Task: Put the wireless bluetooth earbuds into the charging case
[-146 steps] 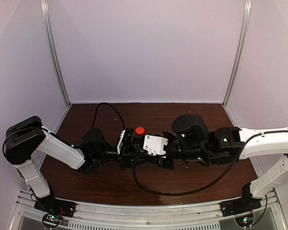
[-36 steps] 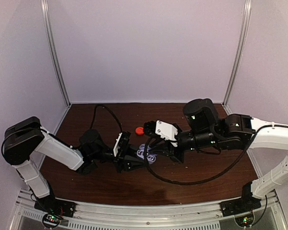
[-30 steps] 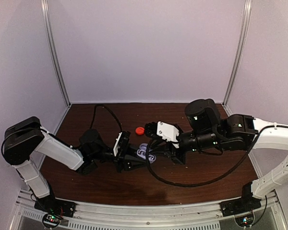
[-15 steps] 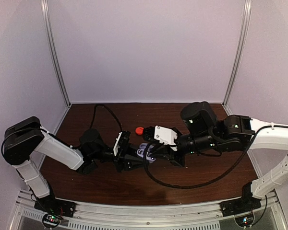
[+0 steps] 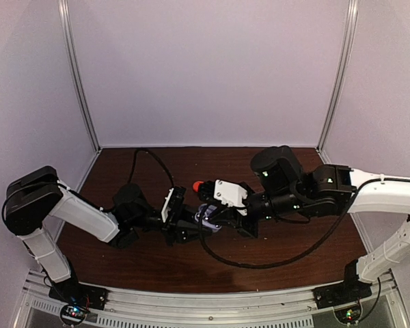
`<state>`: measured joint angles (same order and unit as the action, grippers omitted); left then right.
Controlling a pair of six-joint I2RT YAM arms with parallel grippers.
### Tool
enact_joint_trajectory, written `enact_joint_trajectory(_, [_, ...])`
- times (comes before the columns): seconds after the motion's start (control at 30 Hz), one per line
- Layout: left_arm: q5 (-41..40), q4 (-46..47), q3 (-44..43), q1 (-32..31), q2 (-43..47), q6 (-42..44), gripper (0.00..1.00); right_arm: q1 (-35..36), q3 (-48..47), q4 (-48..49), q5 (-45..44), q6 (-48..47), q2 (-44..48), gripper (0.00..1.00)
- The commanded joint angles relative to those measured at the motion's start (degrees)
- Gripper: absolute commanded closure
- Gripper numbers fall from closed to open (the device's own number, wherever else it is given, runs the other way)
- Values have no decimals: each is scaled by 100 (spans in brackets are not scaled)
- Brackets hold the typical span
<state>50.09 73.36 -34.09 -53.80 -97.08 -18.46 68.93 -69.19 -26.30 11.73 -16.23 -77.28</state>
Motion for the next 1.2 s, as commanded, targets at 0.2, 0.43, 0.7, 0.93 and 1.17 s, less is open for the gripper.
enact_joint_trajectory(0.2, [-17, 209, -107, -25, 22, 86, 100, 24, -269, 12, -123, 64, -248, 89])
enact_joint_trajectory(0.43, [-18, 328, -72, -20, 31, 2, 100, 27, -295, -237, -281, 83, -230, 83])
enact_joint_trajectory(0.7, [-44, 391, -54, -20, 31, -32, 100, 26, -253, -463, -431, 113, -46, 79])
enact_joint_trajectory(0.93, [-38, 304, -113, -19, -8, 15, 100, 24, -384, -475, -487, 133, 25, 76])
enact_joint_trajectory(1.17, [-16, 146, -177, -25, -31, 118, 100, 24, -587, -341, -452, 166, 66, 75])
